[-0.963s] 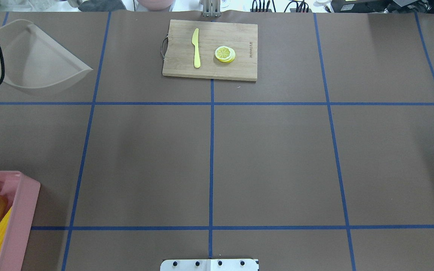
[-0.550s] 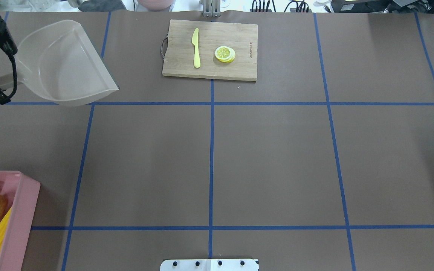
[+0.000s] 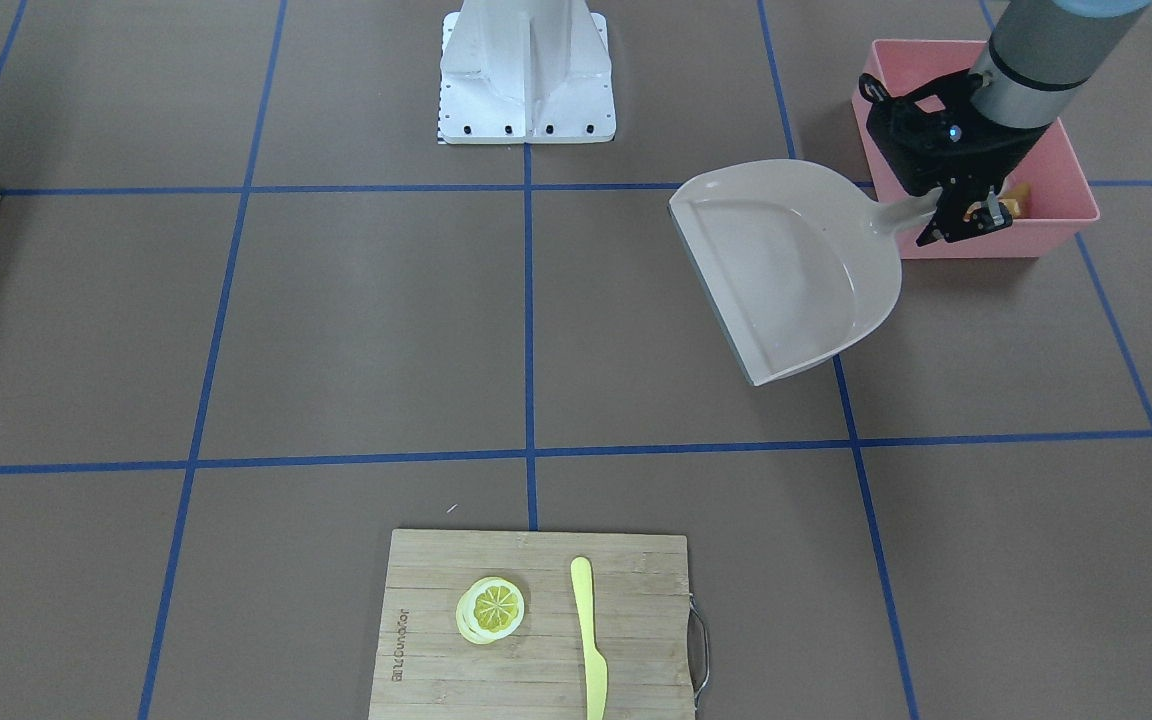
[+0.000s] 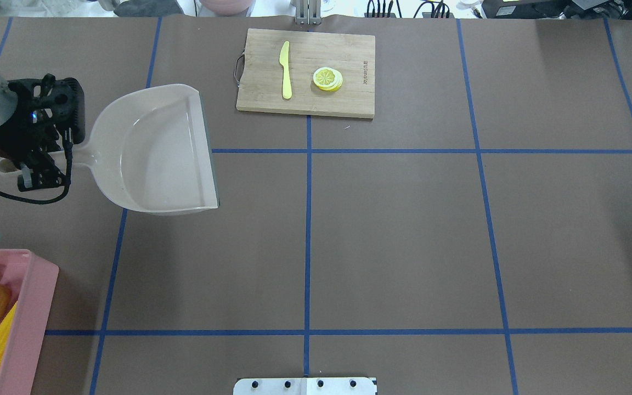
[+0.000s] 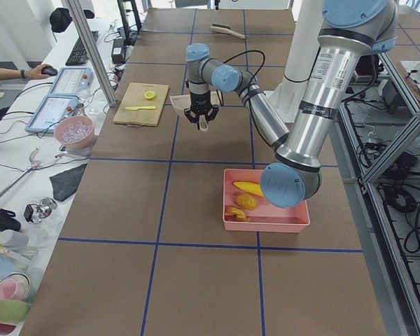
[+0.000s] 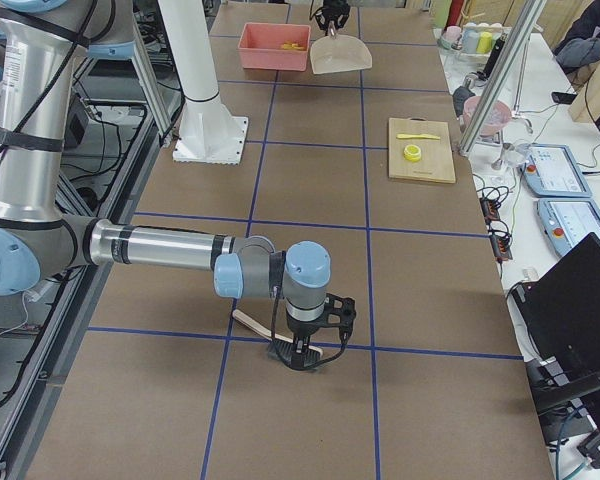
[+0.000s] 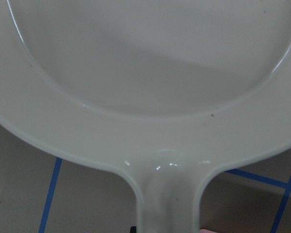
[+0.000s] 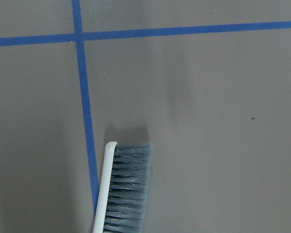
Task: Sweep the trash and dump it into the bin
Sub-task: 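Lower the white dustpan onto the table with the left gripper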
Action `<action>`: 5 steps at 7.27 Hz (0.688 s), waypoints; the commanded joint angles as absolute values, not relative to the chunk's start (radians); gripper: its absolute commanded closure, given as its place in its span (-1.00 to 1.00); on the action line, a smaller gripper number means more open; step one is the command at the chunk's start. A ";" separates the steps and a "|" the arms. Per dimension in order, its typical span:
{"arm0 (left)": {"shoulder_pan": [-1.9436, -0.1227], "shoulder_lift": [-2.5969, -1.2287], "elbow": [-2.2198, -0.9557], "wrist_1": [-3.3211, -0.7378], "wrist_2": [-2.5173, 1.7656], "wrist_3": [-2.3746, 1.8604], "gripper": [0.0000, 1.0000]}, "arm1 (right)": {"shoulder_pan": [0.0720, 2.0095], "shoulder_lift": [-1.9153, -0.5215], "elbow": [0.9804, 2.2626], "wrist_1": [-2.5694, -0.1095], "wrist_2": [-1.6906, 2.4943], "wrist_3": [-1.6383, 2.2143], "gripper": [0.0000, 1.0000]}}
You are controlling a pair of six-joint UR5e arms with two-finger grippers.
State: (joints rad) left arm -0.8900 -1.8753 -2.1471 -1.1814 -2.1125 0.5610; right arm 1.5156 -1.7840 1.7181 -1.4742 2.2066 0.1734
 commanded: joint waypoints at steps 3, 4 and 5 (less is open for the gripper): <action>-0.692 -1.873 -2.112 -1.235 -2.036 0.490 1.00 | 1.516 -1.784 1.718 -1.474 2.204 0.173 -1.00; -0.643 -1.875 -2.105 -1.267 -2.019 0.483 1.00 | 1.516 -1.784 1.718 -1.474 2.207 0.173 -1.00; -0.571 -1.881 -2.089 -1.270 -1.975 0.448 1.00 | 1.516 -1.784 1.718 -1.474 2.207 0.173 -1.00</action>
